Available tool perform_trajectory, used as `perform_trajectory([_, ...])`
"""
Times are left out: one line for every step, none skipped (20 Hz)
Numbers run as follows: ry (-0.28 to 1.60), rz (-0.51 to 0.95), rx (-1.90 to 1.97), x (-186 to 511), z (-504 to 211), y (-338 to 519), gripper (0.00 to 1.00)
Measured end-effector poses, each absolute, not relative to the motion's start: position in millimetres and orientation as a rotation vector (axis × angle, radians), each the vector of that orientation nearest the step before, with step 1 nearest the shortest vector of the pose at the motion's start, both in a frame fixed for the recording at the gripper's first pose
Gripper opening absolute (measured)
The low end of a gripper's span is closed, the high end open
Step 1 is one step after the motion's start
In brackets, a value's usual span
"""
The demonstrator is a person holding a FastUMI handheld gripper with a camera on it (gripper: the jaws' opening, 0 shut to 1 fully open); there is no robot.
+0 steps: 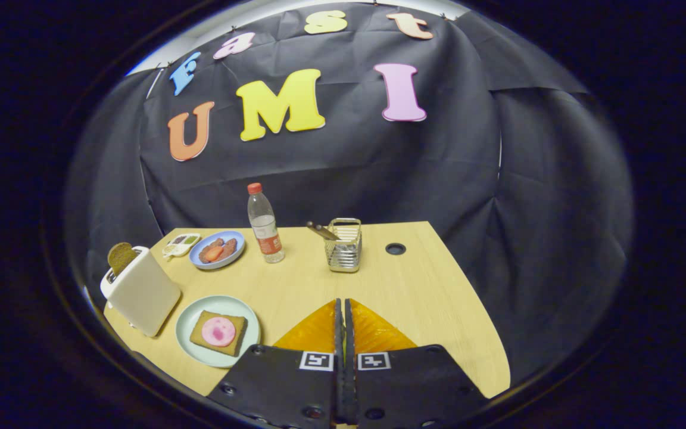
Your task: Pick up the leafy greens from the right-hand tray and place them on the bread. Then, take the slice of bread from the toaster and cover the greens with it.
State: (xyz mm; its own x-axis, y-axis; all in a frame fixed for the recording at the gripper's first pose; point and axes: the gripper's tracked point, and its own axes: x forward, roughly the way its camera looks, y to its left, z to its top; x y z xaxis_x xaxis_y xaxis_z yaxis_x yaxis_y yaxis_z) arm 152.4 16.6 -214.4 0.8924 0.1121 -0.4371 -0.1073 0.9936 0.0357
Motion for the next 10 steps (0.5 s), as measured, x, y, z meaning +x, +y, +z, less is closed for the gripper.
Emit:
perform_trajectory([0.445, 0.121, -0.001, 152, -206, 26, 0.00])
perform_trajectory([0.439, 0.131, -0.013, 151, -199, 36, 0.00])
perform_trajectory([0.431, 0.141, -0.023, 150, -191, 47, 0.00])
perform_trajectory([0.423, 0.152, -0.031, 149, -184, 61, 0.00])
perform_trajectory([0.415, 0.164, -0.034, 148, -176, 75, 0.00])
perform_trajectory([0.411, 0.175, -0.034, 146, -172, 91, 0.01])
perform_trajectory([0.409, 0.189, -0.026, 144, -166, 107, 0.00])
perform_trajectory([0.406, 0.202, -0.019, 143, -163, 125, 0.00])
perform_trajectory([0.404, 0.214, -0.015, 142, -161, 144, 0.00])
perform_trajectory([0.403, 0.229, -0.010, 141, -160, 162, 0.00])
